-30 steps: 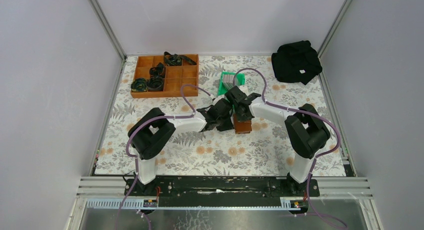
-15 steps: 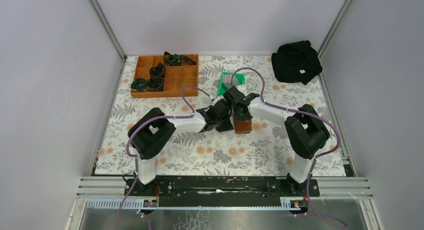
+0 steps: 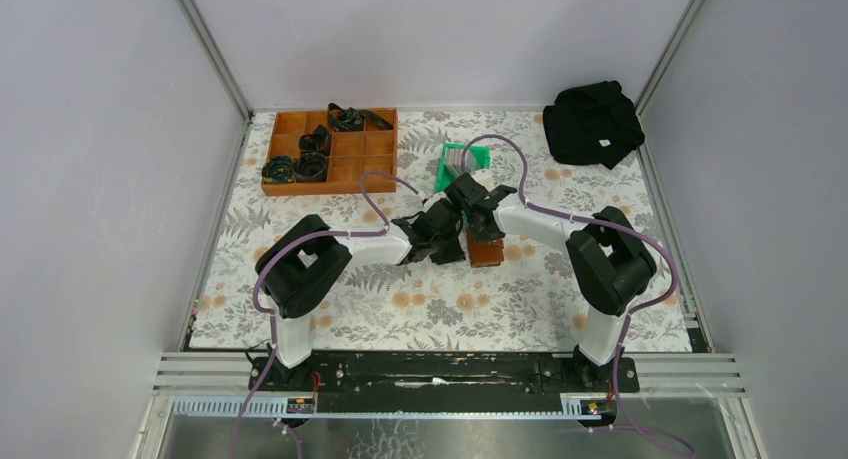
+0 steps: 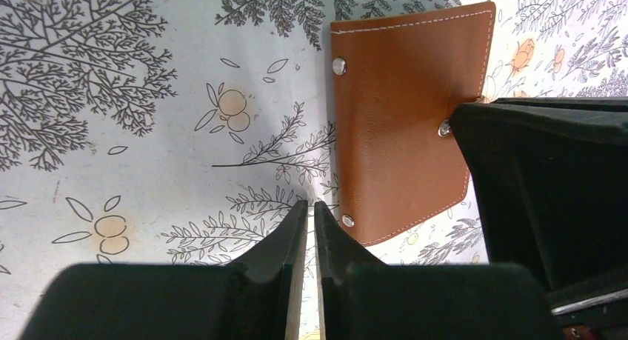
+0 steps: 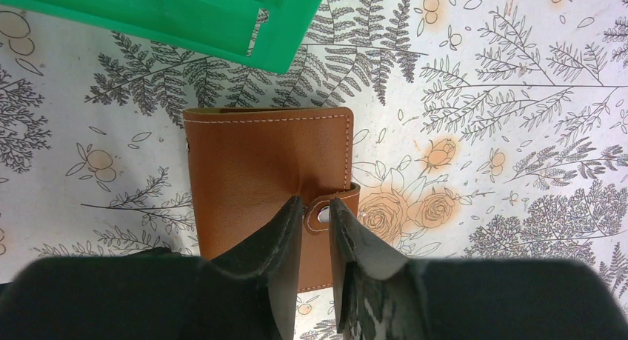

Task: Put the credit cards into the card holder
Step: Close the card holder at the center of the board.

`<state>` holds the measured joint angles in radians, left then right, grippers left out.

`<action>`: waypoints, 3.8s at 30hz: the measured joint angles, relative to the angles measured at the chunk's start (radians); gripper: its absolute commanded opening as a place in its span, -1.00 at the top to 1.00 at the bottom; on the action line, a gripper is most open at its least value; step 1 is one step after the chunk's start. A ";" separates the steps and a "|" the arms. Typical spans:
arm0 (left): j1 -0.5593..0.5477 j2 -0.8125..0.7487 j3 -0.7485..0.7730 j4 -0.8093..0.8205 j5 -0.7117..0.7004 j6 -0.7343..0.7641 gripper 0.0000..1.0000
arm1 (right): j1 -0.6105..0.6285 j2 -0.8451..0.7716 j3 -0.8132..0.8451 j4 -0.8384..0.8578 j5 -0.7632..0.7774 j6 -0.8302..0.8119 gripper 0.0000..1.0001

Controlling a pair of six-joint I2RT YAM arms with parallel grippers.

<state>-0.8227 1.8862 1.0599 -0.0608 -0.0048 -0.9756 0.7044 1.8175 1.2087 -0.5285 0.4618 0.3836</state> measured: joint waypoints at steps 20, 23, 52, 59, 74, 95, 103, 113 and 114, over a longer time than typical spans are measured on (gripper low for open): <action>0.000 0.000 -0.007 0.010 0.006 0.000 0.72 | 0.001 0.003 0.000 -0.005 0.000 0.003 0.62; 0.000 0.000 -0.009 0.014 0.006 0.000 0.72 | 0.001 0.003 -0.002 -0.006 0.001 0.006 0.66; 0.005 -0.006 -0.026 0.037 0.014 0.000 0.72 | 0.008 0.003 -0.002 -0.024 0.025 0.033 0.54; 0.006 -0.006 -0.031 0.045 0.020 0.000 0.72 | 0.008 0.003 -0.002 -0.039 0.043 0.040 0.60; 0.006 -0.011 -0.048 0.070 0.025 -0.002 0.72 | 0.011 0.003 -0.012 -0.044 0.053 0.043 1.00; 0.006 -0.012 -0.047 0.068 0.025 0.000 0.70 | 0.014 0.003 -0.006 -0.043 0.040 0.039 1.00; 0.010 -0.008 -0.039 0.061 0.024 0.008 0.70 | 0.027 0.003 0.022 -0.042 0.018 0.029 1.00; 0.014 0.000 -0.031 0.063 0.025 0.009 0.70 | 0.027 0.003 0.024 -0.031 -0.012 0.024 1.00; 0.015 0.001 -0.030 0.063 0.026 0.008 0.70 | 0.027 0.003 0.024 -0.027 -0.014 0.024 1.00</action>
<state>-0.8078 1.8870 1.0302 0.0025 0.0208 -0.9672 0.7315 1.8206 1.2324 -0.5560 0.4480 0.4076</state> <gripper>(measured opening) 0.147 0.011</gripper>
